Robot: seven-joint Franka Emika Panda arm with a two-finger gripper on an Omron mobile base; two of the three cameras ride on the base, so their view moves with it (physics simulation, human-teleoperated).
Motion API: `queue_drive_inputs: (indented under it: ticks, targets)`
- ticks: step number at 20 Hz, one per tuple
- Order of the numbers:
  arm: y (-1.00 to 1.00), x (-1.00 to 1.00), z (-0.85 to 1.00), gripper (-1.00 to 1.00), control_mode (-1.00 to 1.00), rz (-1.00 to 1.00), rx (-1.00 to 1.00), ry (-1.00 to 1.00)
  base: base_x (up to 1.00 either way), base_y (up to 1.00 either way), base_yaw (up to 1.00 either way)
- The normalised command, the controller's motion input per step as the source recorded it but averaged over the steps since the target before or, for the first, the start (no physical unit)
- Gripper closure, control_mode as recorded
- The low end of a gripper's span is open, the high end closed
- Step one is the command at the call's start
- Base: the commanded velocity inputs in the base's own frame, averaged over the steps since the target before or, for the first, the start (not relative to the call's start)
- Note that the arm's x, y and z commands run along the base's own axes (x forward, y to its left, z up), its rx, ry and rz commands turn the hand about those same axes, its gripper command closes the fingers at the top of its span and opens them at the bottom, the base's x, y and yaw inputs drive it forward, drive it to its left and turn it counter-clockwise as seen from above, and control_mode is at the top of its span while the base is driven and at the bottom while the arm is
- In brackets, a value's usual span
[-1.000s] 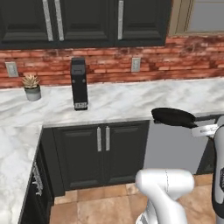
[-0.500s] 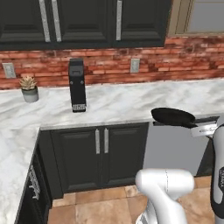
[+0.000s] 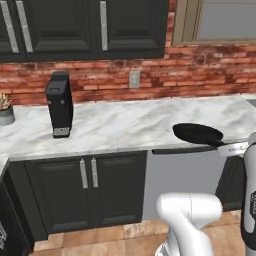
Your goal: Move the pot and pan from the stove into the sink.
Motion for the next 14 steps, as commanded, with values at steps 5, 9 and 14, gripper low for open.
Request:
queue_drive_inputs:
  ticks: [5,9,14]
  targets:
    - [0.00,0.00,0.00,1.00,1.00,0.00,0.00,0.00,0.46,-0.72,0.00]
    - [0.00,0.00,0.00,1.00,1.00,0.00,0.00,0.00,0.38,-0.78,0.00]
    - [0.00,0.00,0.00,1.00,1.00,0.00,0.00,0.00,0.32,-0.85,0.00]
